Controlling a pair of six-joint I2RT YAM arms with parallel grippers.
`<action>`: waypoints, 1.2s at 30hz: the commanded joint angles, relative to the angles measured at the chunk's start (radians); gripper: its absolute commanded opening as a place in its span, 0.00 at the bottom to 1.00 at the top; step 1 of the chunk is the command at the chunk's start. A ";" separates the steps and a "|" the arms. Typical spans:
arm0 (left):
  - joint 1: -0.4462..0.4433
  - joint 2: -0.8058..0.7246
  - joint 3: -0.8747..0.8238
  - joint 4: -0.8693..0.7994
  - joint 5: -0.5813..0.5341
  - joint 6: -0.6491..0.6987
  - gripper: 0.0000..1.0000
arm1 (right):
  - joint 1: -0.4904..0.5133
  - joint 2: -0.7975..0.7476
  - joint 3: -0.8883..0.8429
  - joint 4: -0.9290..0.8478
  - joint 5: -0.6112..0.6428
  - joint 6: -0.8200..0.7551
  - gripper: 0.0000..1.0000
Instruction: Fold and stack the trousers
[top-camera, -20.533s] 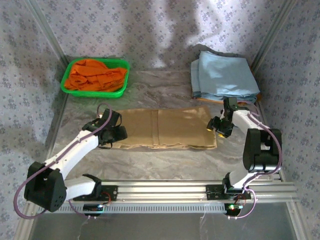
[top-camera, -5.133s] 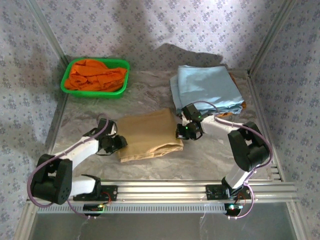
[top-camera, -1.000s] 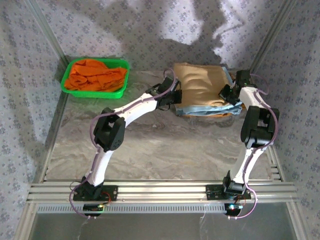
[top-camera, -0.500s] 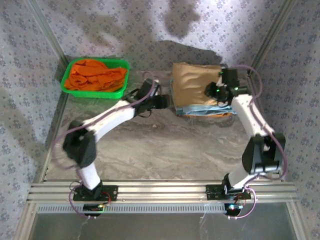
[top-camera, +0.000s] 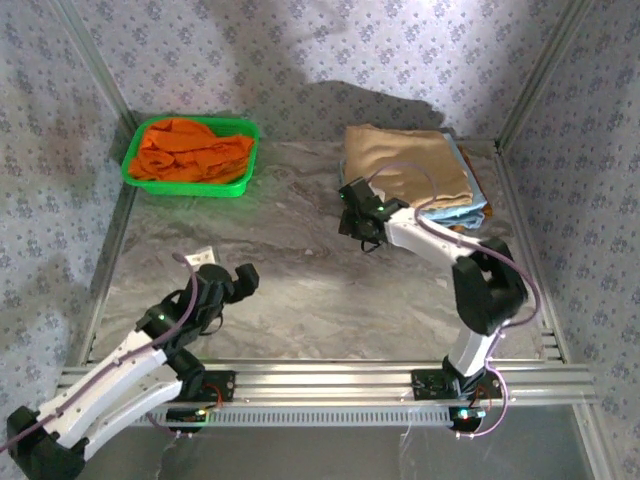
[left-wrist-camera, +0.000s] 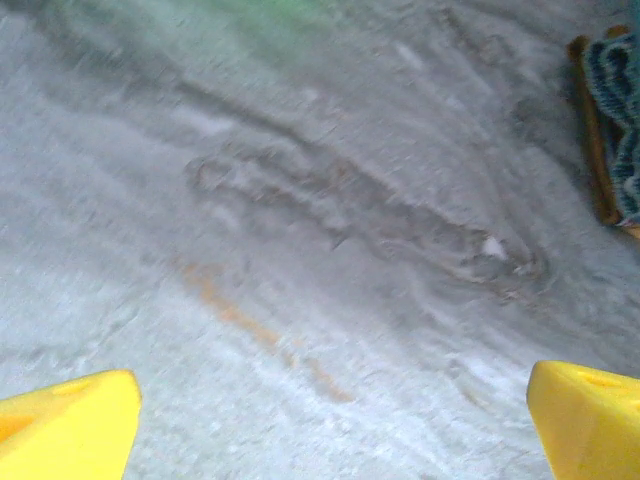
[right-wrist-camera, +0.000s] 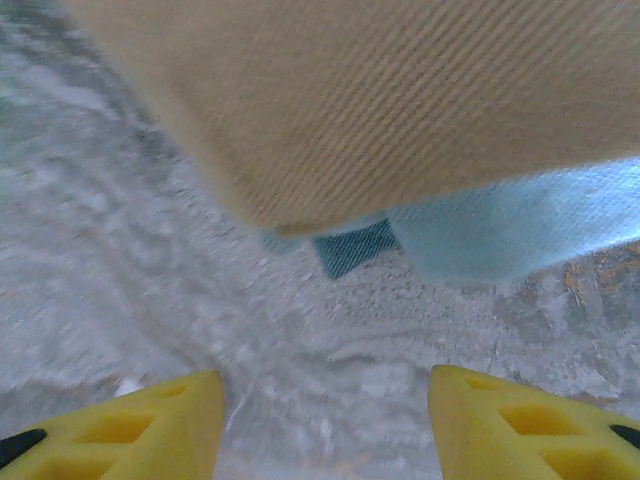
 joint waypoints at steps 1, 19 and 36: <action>0.003 -0.082 0.008 -0.019 -0.033 -0.064 0.99 | 0.006 0.112 0.100 -0.072 0.127 0.170 0.58; 0.031 -0.030 0.022 0.044 -0.005 -0.010 1.00 | -0.307 0.425 0.414 -0.224 0.024 0.008 0.57; 0.053 0.202 0.152 0.077 0.030 0.039 1.00 | -0.363 0.586 0.691 -0.267 -0.066 -0.131 0.57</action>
